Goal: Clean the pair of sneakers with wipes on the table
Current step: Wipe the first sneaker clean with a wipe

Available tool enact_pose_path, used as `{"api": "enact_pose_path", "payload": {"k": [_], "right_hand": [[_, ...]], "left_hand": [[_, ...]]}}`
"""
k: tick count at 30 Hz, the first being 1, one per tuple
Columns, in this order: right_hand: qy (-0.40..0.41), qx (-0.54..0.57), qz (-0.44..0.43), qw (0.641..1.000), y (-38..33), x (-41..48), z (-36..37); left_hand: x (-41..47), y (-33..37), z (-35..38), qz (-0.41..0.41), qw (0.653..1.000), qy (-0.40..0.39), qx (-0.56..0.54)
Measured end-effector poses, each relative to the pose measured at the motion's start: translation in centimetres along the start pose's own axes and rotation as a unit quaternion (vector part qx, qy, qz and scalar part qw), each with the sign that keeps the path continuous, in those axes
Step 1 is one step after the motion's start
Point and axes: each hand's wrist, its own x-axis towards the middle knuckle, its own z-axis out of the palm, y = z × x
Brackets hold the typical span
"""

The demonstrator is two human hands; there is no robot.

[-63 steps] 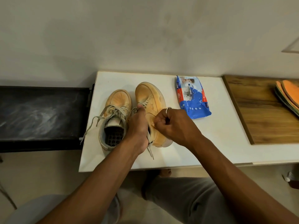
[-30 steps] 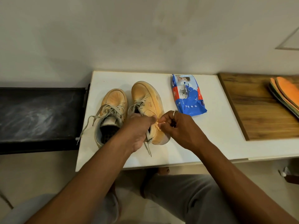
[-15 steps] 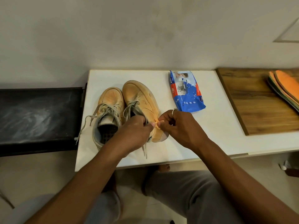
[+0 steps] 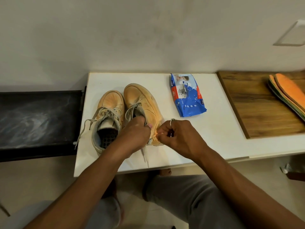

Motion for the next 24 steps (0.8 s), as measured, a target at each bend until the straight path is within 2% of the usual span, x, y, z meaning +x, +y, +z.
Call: {"api": "enact_pose_path", "payload": {"k": [2,6,11,16,21,24], "right_hand": [[0.0,-0.007,-0.007,1.0,-0.1,0.0,0.1],[0.079,0.01,0.027,0.996,0.1,0.9,-0.4],[0.007,0.006,-0.01,1.0,-0.2,0.0,0.0],[0.082,0.021,0.021,0.996,-0.1,1.1,-0.5],[0.029,0.025,-0.022,0.999,-0.8,0.1,0.0],[0.07,0.035,-0.001,0.997,-0.5,0.6,-0.2]], "left_hand": [[0.2,0.0,-0.2,0.009,1.0,0.002,0.001],[0.3,0.1,-0.1,0.014,1.0,-0.003,0.006],[0.4,0.0,-0.2,0.015,1.0,0.002,0.0],[0.5,0.1,-0.1,0.014,1.0,-0.001,0.004],[0.7,-0.4,0.1,0.014,1.0,0.006,-0.007],[0.7,-0.2,0.2,0.027,0.999,0.005,-0.022]]}}
